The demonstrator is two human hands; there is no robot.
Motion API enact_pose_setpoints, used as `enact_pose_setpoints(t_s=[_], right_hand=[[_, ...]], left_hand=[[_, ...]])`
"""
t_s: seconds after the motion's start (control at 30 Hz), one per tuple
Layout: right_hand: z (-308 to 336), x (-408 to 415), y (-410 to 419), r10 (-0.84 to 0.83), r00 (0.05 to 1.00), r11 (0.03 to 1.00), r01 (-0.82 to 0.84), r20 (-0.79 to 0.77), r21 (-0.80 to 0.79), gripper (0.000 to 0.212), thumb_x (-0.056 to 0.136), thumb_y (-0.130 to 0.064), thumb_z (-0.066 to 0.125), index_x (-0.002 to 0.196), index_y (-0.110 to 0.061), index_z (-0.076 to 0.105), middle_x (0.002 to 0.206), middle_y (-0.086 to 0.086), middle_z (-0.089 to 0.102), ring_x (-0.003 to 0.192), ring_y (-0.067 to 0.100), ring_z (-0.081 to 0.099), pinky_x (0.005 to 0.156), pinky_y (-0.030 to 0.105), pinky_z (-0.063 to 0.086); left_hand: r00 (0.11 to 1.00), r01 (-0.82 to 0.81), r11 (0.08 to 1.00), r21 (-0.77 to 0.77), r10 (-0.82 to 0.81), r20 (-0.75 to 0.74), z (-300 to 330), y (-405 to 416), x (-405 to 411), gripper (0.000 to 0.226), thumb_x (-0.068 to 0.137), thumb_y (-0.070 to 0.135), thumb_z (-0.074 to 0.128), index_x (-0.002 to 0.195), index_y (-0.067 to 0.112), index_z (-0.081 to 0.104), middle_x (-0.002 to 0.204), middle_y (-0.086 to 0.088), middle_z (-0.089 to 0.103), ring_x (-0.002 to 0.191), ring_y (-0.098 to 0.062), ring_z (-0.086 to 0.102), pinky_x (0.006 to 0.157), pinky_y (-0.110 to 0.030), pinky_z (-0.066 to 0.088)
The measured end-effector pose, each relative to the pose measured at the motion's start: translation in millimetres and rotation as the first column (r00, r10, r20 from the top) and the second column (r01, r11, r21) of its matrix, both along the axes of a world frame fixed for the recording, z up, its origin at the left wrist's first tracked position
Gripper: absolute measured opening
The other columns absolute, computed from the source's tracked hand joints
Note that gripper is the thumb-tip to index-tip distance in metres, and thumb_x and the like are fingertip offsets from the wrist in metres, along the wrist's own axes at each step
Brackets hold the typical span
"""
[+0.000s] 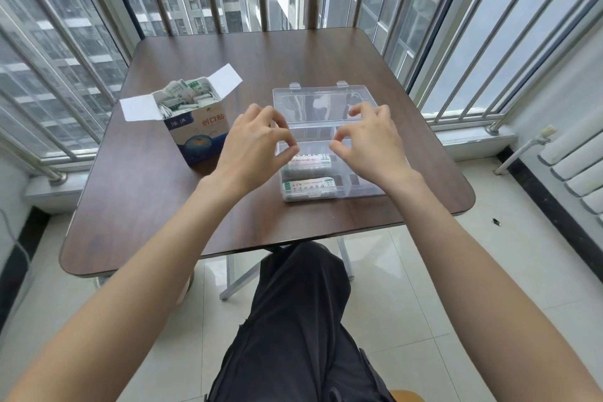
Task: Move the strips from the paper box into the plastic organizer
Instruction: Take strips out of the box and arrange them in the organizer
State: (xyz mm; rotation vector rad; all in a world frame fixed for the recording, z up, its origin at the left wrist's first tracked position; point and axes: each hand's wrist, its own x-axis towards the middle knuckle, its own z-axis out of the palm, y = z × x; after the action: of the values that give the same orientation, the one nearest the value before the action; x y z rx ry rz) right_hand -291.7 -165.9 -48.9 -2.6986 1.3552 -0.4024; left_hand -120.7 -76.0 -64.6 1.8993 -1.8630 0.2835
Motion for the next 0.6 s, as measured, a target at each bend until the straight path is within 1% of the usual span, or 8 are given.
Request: enact_pose_setpoints(t_s=[0.07,0.17,0.27,0.4,0.6], right_hand=[[-3.1,7.5,-3.5,0.001,0.997,1.000,-0.001,-0.080,-0.007,0.025,0.091,-0.037,0.054,0.098,-0.023,0.074,0.143,0.003,0.038,0.127,0.027,0.029,0.101,0.035,0.027],[-4.9,15.0,-6.8,-0.005,0.987,1.000,0.008,-0.160,0.022,0.028,0.089,-0.040,0.055,0.101,-0.022,0.074,0.147,0.003,0.034,0.131,0.027,0.026,0.103,0.037,0.026],[-6.2,18.8,-8.0,0.011,0.988,0.997,0.002,-0.153,0.081,0.027,0.089,-0.039,0.056,0.101,-0.023,0.074,0.150,0.003,0.031,0.135,0.026,0.022,0.105,0.039,0.025],[-9.1,17.3,-9.6,0.030,0.993,0.990,-0.014,-0.118,0.138,0.022,0.090,-0.034,0.057,0.100,-0.023,0.074,0.152,0.002,0.029,0.138,0.025,0.019,0.108,0.039,0.024],[-15.2,18.6,-9.9,0.029,0.986,0.996,-0.014,-0.164,0.090,0.031,0.092,-0.031,0.050,0.099,-0.011,0.073,0.151,0.003,0.032,0.139,0.025,0.018,0.108,0.040,0.024]], left_hand=[[0.999,-0.027,0.997,0.066,0.024,0.043,-0.9,-6.1,0.2,0.020,0.085,0.038,0.065,0.087,0.021,0.076,0.103,-0.001,0.059,0.097,-0.023,0.046,0.083,-0.035,0.036],[0.995,-0.065,0.988,0.143,0.053,0.086,0.2,-12.3,-2.5,0.023,0.086,0.043,0.061,0.093,0.025,0.074,0.111,0.002,0.056,0.106,-0.022,0.042,0.086,-0.032,0.032],[0.991,-0.074,0.982,0.175,0.053,0.124,3.4,-16.4,-4.6,0.026,0.087,0.045,0.059,0.094,0.025,0.074,0.114,0.002,0.054,0.109,-0.022,0.041,0.087,-0.032,0.031],[0.986,-0.087,0.963,0.253,0.048,0.157,1.6,-18.7,-4.6,0.032,0.088,0.049,0.056,0.095,0.024,0.074,0.117,0.002,0.053,0.111,-0.020,0.039,0.089,-0.031,0.029],[0.991,-0.070,0.958,0.277,0.036,0.125,-1.7,-18.9,-0.9,0.035,0.089,0.049,0.053,0.091,0.022,0.075,0.118,0.003,0.053,0.111,-0.020,0.038,0.089,-0.031,0.026]])
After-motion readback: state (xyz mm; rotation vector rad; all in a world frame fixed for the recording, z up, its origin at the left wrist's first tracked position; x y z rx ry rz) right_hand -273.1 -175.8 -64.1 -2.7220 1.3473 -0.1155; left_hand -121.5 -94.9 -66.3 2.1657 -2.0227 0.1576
